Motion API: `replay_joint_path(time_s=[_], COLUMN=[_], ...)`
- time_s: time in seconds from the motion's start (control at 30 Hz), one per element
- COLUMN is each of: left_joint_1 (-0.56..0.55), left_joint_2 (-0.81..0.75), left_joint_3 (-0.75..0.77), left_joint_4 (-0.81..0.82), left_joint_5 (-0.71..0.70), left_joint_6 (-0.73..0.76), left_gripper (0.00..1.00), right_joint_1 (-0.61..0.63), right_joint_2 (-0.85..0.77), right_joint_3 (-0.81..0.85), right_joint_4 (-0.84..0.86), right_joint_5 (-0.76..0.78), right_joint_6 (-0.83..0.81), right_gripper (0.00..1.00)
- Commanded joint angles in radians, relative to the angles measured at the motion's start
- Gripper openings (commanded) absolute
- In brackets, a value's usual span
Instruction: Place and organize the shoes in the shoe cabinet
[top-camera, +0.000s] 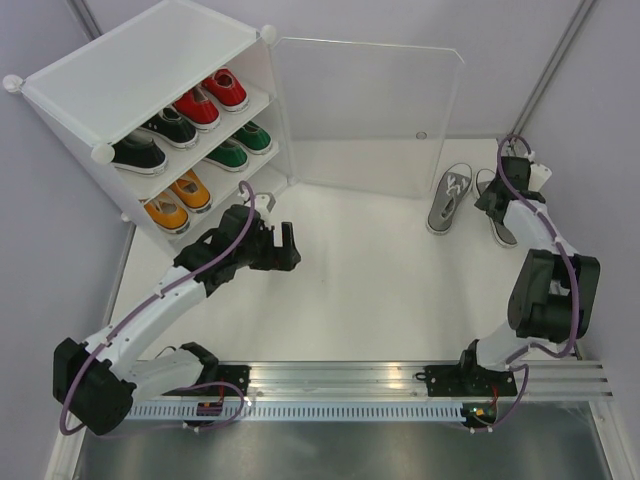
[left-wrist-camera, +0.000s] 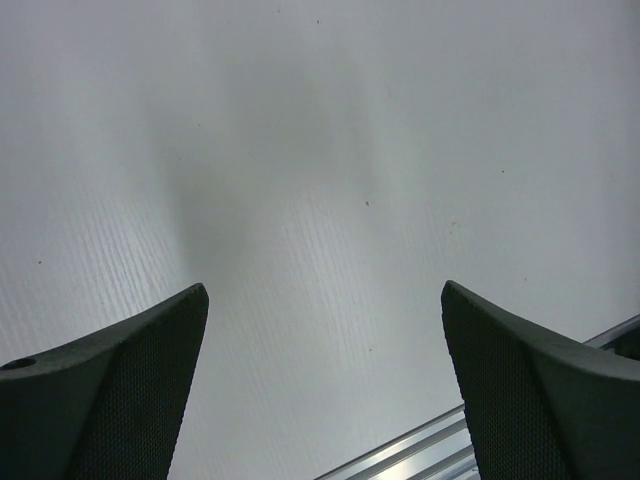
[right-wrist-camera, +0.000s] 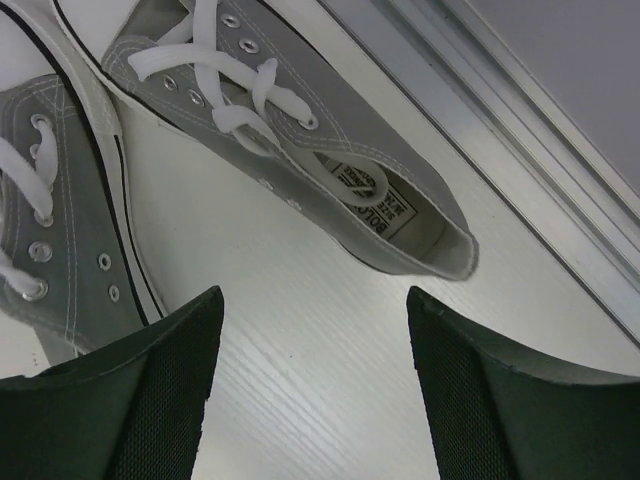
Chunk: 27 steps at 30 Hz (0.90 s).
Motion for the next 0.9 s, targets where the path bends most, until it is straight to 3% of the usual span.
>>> replay_joint_path(time_s=[0.0,0.17,0.37,0.5,0.87], left_joint_1=[0.003,0.002,0.003,0.003,0.008], left_joint_2=[-0.032,-0.045,-0.068,-0.062,-0.059], left_joint_3=[0.005,0.042,0.002,-0.004,-0.012], left_joint_4=[0.024,-0.063,-0.059,-0.059,-0.059], left_joint_5=[0.048,0.051,0.059,0.017,-0.004], left_joint_6=[0.068,0.1,0.128,0.136,0.131], left_gripper=[1.0,1.0,1.0,1.0,1.0], right_joint_1=[-0.037,-0.058,-0.075,-0.069,0.058], right_joint_2=[0.098,0.189,0.292,0.24,0.1], right_joint_3=[0.068,0.118,0.18,0.145,0.051], right_joint_4=[0.057,0.11,0.104,0.129,0.189], right_joint_5=[-0.089,-0.108,-0.139,-0.241,-0.22], right_joint_6=[-0.068,-0.138,-0.218,-0.217,-0.014], right_gripper=[0.78,0.77,0.79,0.79,0.79])
